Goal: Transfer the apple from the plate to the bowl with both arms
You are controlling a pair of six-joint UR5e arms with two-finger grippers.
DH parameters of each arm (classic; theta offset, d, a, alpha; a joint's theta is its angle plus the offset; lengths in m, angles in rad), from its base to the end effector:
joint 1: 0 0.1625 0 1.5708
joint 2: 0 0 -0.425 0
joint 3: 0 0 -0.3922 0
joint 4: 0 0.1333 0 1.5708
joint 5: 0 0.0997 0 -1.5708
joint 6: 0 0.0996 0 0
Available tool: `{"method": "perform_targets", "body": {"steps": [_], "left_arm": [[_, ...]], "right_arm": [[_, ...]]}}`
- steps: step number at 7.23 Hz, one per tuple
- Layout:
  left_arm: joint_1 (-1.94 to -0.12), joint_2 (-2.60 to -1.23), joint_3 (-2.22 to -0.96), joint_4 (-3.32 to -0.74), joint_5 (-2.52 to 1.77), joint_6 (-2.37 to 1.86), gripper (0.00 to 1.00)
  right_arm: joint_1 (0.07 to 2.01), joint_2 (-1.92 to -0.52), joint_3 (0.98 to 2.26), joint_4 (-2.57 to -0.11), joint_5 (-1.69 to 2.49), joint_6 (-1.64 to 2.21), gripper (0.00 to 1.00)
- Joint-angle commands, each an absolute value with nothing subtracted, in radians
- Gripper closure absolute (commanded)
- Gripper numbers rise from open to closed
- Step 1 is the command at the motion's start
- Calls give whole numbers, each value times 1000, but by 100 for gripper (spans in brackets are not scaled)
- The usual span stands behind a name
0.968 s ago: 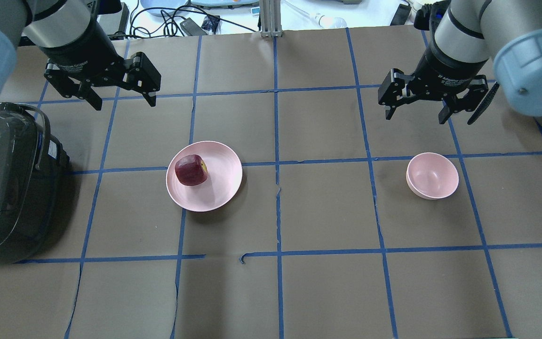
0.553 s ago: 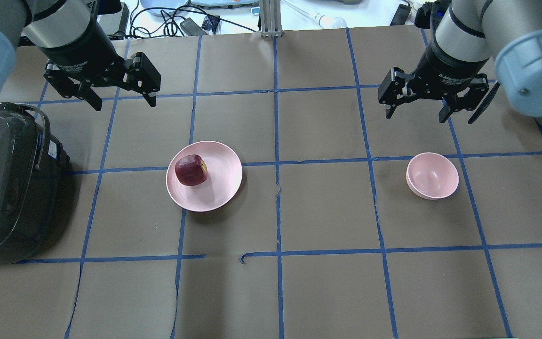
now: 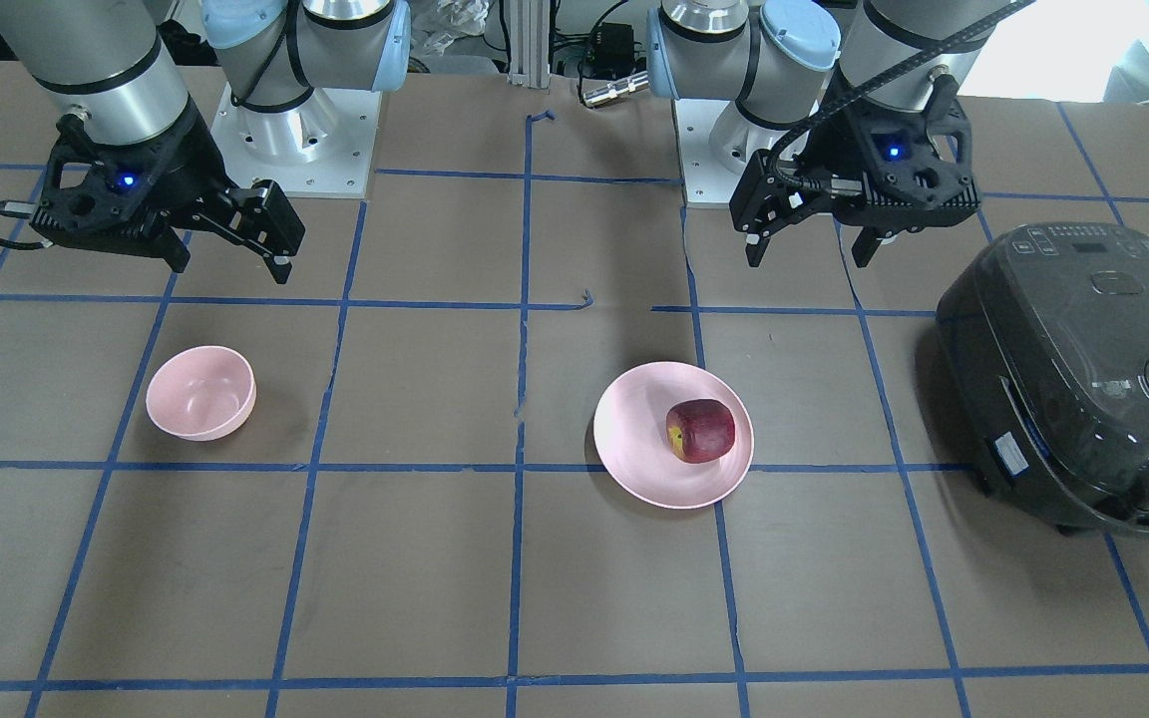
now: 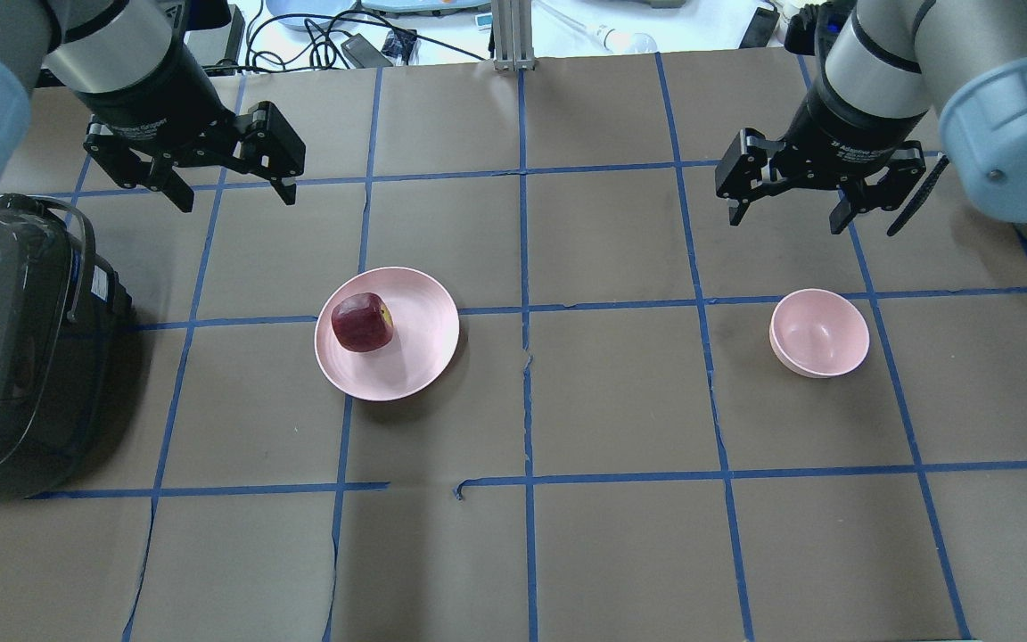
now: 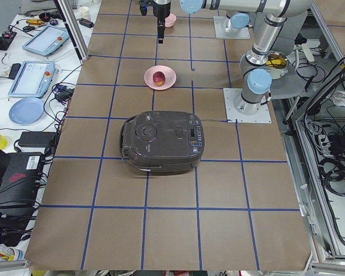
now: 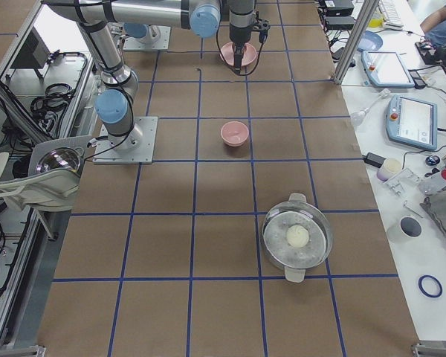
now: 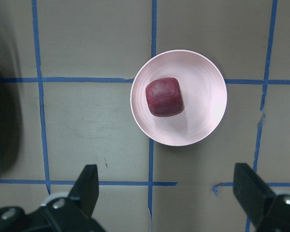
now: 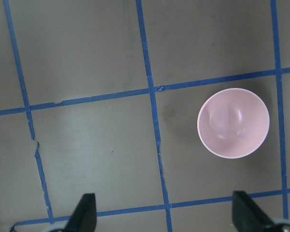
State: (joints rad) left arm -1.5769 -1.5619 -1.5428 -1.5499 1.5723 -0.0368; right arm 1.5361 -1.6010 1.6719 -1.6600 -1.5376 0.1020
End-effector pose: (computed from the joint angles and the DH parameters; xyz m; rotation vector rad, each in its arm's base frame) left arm -0.1362 -0.4926 0.5083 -0.0483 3.1396 -0.0908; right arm 0.1199 -0.4843 0.4618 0.2118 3.1005 -0.0267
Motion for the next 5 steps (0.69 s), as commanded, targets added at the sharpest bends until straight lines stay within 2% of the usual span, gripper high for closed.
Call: {"method": "perform_targets", "body": {"steps": [1, 5], "left_arm": [[-1577, -1563, -1543, -1549, 1572, -37, 0], [-1577, -1562, -1545, -1551, 1572, -37, 0]], "right_arm": [[1537, -1601, 1667, -1661, -1536, 104, 0], [1537, -1598, 1675, -1655, -1537, 106, 0]]}}
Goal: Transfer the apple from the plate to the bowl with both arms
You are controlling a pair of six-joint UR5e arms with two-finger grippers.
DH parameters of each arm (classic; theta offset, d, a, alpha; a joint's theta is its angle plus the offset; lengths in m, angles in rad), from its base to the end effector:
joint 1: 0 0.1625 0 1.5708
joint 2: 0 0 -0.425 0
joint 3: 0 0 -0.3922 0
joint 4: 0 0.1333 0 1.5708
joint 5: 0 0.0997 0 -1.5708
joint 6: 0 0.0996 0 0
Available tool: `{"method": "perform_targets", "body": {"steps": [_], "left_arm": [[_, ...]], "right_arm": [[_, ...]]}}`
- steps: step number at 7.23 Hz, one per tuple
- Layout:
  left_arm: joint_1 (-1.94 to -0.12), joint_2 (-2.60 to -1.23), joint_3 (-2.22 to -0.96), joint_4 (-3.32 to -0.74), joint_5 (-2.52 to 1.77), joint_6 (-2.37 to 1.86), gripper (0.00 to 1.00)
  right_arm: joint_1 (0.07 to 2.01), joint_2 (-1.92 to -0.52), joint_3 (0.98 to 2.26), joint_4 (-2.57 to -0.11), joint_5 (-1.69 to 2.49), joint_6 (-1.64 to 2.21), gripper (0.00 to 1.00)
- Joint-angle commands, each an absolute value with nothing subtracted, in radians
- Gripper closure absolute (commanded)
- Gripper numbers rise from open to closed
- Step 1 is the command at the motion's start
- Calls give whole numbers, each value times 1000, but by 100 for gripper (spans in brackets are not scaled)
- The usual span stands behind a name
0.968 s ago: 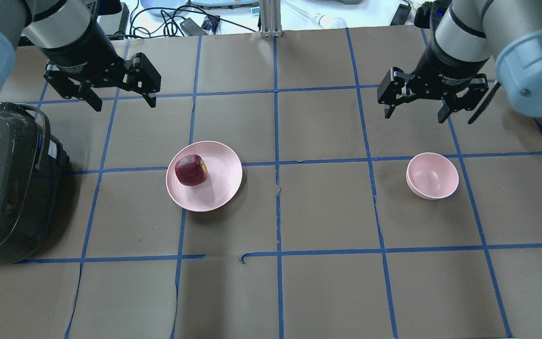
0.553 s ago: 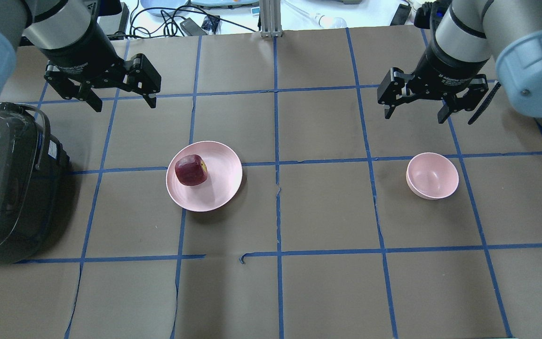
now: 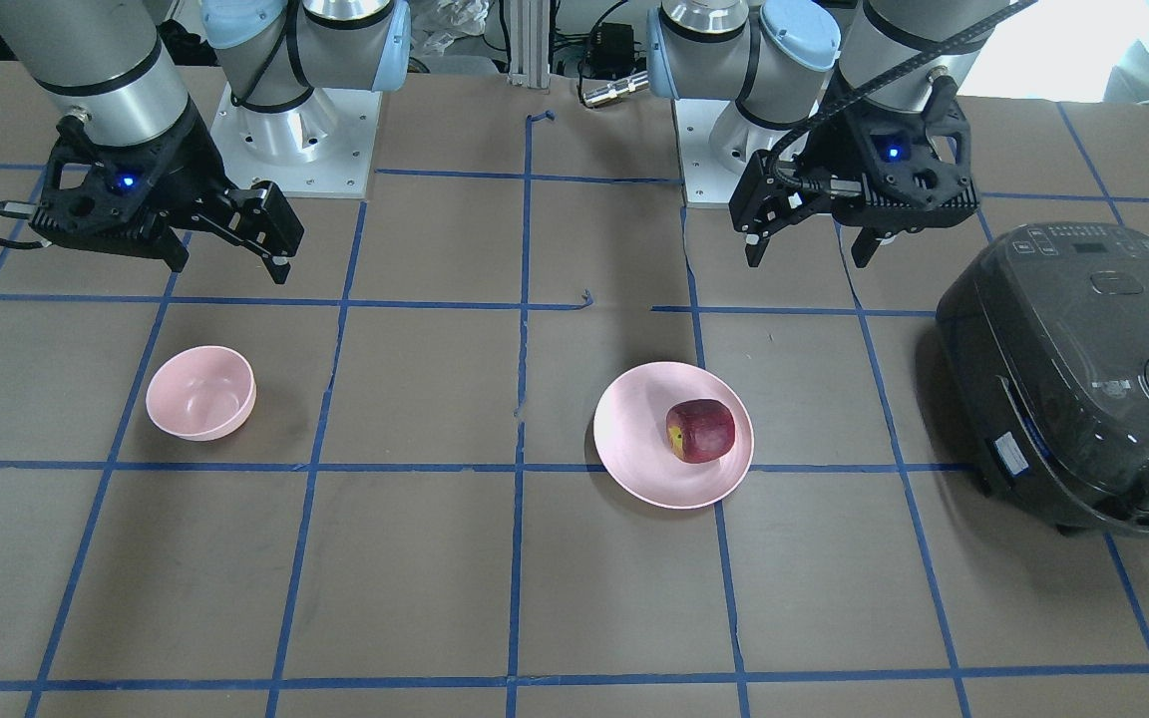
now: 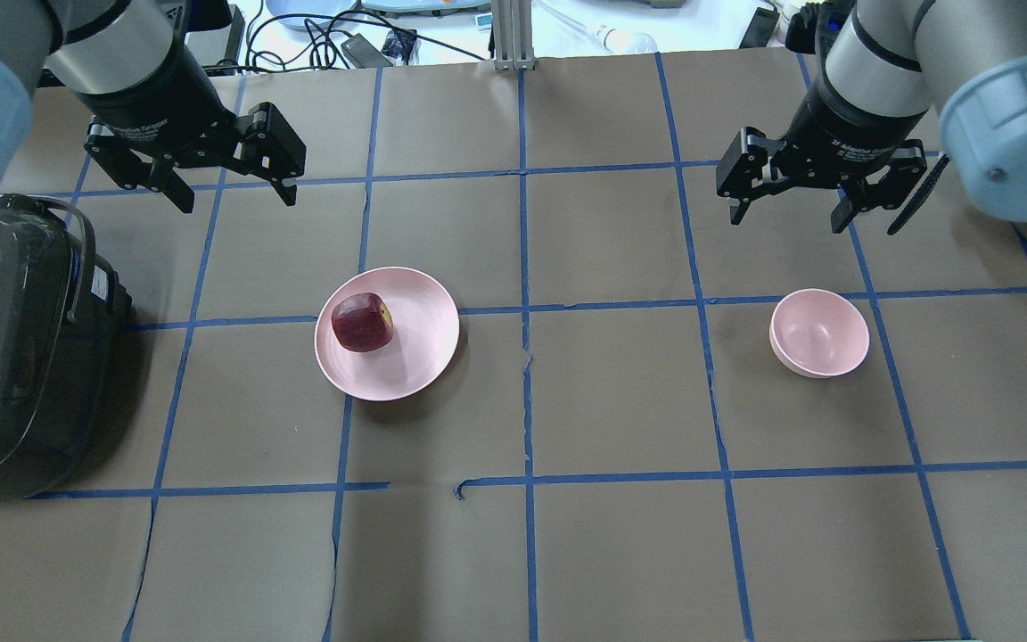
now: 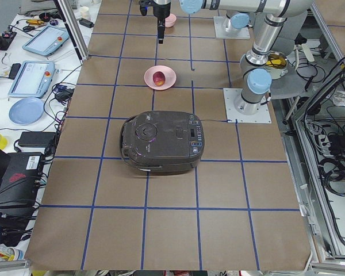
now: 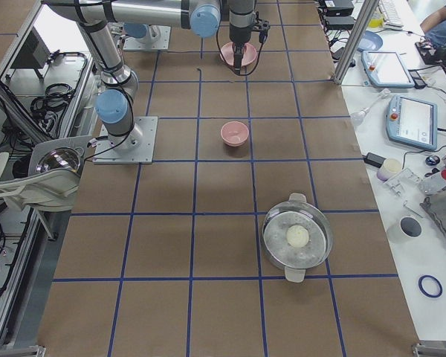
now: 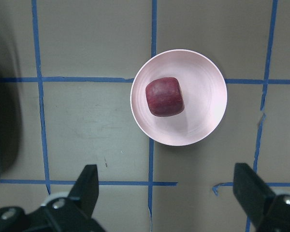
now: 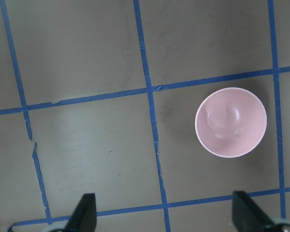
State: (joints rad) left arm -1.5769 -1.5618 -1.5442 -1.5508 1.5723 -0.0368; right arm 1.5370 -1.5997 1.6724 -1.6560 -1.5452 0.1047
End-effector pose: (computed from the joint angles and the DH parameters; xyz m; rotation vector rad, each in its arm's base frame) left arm -0.1362 -0.4924 0.5075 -0.0483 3.1397 -0.0873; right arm 0.1196 -0.4841 0.4605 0.2153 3.1081 -0.0180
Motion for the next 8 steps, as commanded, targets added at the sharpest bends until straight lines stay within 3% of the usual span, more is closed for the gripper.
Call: {"method": "perform_targets", "body": {"steps": [1, 8], "left_arm": [[-1577, -1562, -1545, -1551, 1572, -37, 0], [-1577, -1562, -1545, -1551, 1572, -37, 0]], "right_arm": [[1537, -1597, 1675, -1654, -1546, 106, 0], [1536, -1586, 1677, -1657, -1551, 103, 0]]}}
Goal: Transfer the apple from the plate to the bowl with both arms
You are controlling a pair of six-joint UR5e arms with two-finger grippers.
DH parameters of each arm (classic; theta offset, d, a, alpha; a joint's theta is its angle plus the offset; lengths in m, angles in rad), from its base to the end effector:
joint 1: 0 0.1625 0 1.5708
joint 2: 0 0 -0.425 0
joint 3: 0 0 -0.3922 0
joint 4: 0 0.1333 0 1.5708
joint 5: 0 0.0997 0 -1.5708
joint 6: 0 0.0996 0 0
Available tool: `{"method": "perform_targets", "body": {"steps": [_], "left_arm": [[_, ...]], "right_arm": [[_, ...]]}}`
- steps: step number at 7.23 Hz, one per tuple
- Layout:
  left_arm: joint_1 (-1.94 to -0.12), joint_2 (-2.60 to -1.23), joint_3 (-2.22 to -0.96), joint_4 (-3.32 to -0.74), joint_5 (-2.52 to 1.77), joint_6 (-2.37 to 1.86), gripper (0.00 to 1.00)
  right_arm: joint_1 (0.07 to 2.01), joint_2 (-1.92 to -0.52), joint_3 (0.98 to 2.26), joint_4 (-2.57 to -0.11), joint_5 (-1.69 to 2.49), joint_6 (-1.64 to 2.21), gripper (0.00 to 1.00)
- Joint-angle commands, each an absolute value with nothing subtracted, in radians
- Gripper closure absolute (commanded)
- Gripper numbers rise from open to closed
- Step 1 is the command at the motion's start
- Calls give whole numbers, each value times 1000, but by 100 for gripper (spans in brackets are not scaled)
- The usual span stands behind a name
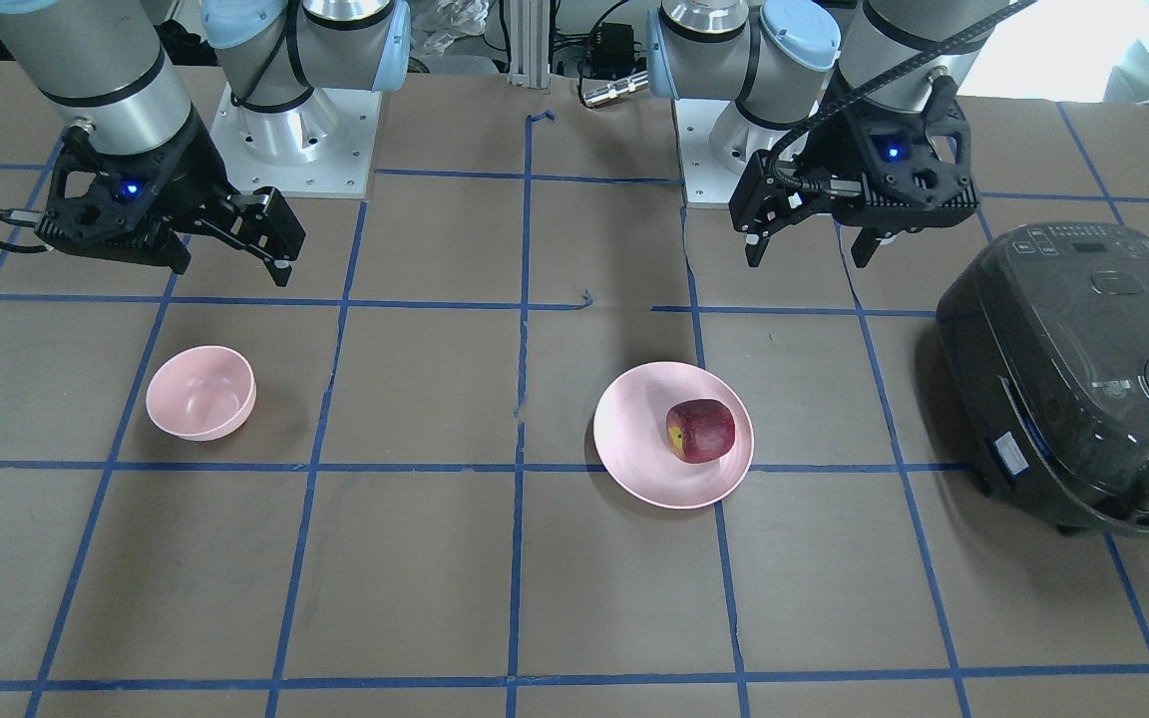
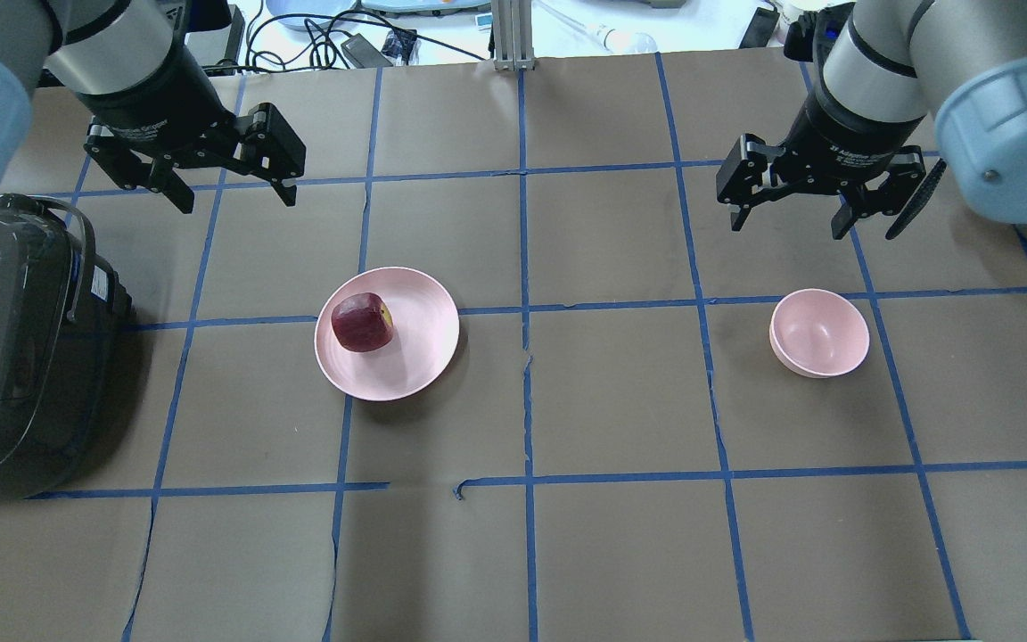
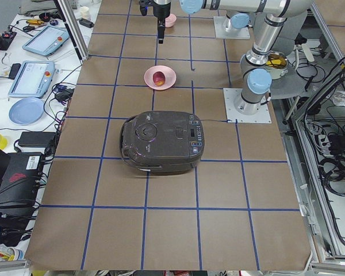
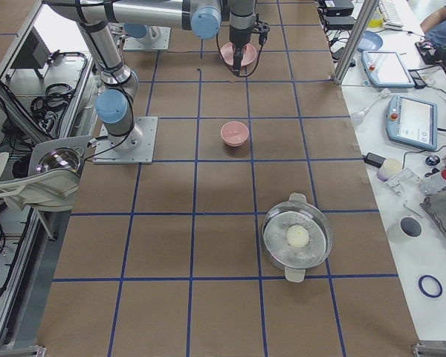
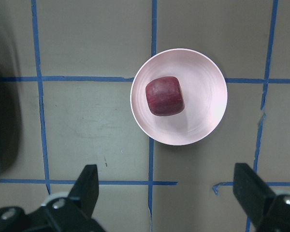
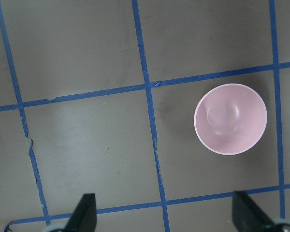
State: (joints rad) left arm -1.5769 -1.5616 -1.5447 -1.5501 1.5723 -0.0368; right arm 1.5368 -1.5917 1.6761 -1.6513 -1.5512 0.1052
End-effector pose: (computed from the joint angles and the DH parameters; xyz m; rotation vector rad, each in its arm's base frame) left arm -0.1362 -0.4923 0.5075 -0.0483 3.1397 -0.0880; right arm 0.1188 -0.4856 0.4544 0.2172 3.1146 0.0072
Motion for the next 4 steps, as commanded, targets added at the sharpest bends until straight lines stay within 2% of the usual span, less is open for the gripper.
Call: {"method": "perform_targets", "body": {"steps": [1, 4], "left_arm": [[-1577, -1562, -1545, -1551, 1572, -37, 0], [-1578, -1575, -1546, -1548, 1566, -47, 0]], "right_arm": [[1536, -1580, 1677, -1654, -1552, 89, 0], [1497, -1536, 1678, -1674, -1551, -54, 0]]}}
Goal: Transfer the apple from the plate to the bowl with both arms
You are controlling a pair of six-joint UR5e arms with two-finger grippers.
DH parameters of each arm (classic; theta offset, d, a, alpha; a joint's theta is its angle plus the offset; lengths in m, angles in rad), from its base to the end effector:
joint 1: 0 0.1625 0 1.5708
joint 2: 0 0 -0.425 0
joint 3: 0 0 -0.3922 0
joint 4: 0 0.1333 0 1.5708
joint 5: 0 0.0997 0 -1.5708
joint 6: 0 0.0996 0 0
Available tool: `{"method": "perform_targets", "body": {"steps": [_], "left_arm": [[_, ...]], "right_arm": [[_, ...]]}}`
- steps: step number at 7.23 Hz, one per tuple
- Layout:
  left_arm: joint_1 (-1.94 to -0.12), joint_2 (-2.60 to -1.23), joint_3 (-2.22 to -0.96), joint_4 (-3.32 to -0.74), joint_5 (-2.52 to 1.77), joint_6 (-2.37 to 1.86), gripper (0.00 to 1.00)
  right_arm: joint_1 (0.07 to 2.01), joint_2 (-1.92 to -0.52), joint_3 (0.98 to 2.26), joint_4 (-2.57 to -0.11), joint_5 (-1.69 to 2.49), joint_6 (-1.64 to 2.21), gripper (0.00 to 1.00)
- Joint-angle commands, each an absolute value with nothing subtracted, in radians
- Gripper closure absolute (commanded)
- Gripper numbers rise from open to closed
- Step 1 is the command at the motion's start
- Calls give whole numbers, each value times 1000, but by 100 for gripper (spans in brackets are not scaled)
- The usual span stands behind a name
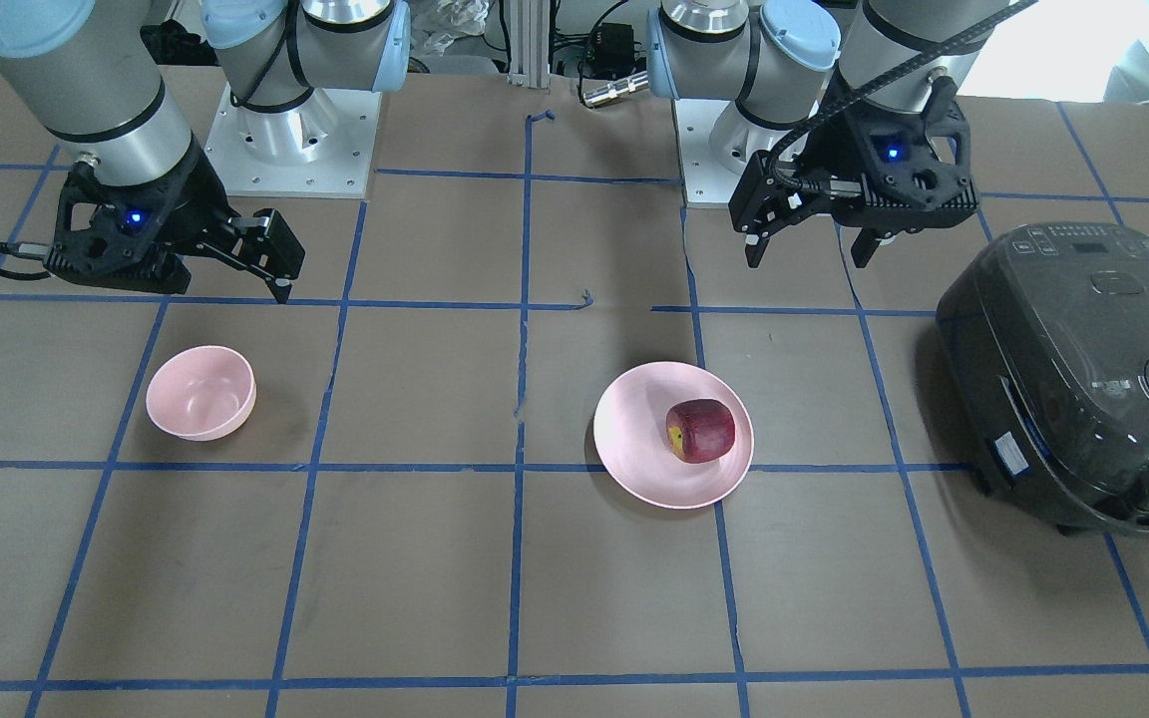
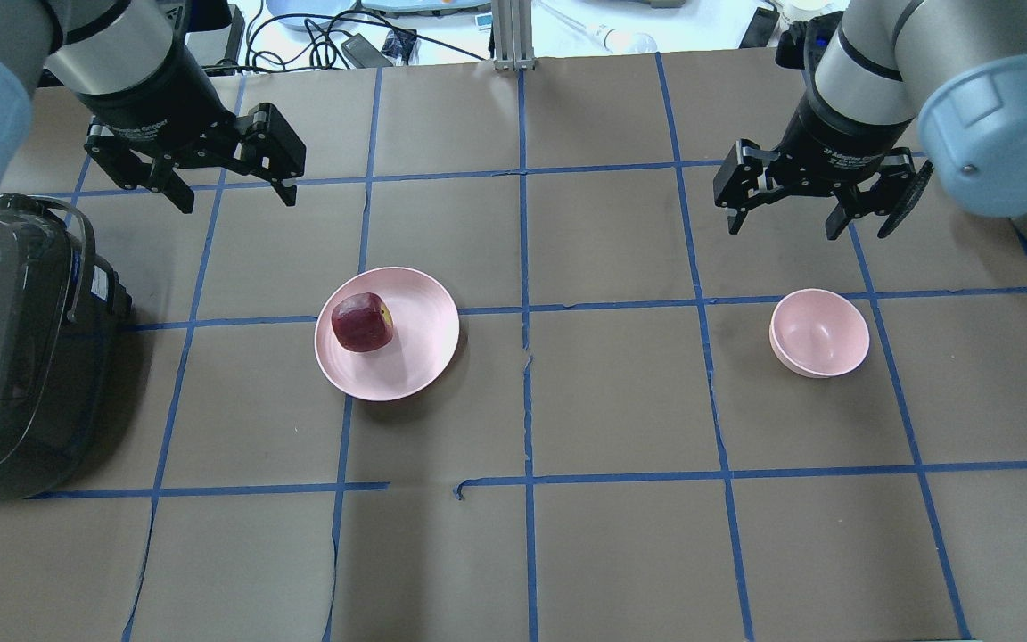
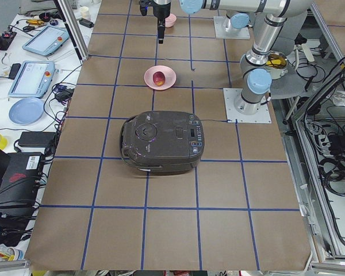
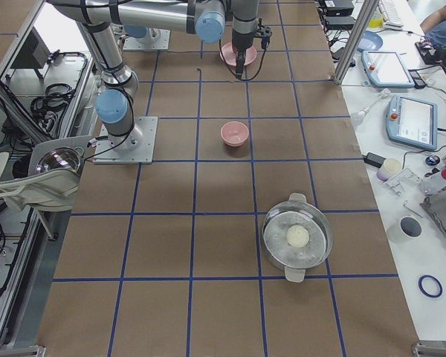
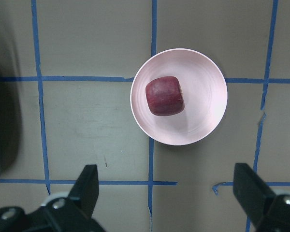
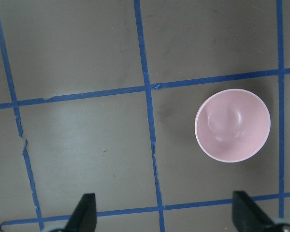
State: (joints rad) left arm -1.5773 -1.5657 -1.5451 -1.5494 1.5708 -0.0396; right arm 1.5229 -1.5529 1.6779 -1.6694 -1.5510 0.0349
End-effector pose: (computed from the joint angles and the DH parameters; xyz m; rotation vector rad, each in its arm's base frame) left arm -0.1365 -0.4937 0.5053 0.0520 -3.1389 0.0819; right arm 0.1115 -0.4997 0.4364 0.1296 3.1187 0.0410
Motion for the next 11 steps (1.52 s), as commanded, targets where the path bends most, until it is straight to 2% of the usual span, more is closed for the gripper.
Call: {"method": "perform_targets", "body": {"steps": [1, 3, 5, 6, 8, 11], "left_arm": [[-1580, -1563, -1552, -1548, 1572, -78, 0], [-1595, -1597, -1552, -1523, 1557, -174, 0], [-1604, -1624, -1604, -1418, 1555, -224, 0], [-1606, -1628, -1671, -1378, 1562, -238, 0], [-1603, -1643, -1863, -1106, 1555, -299, 0], [-1603, -1721, -1977, -923, 1554, -298, 0]], "right_arm": [[1409, -1517, 1680, -1663, -1543, -189, 0], [1223, -1483, 1725, -1674, -1528, -415, 0], [1197, -1409, 1767, -1742, -1531, -442, 0], [1197, -1340, 1787, -1826, -1535, -446, 0], [1193, -1283, 1851, -1931, -1545, -472, 0], [1174, -1224, 1925, -2017, -1546, -476, 0]]}}
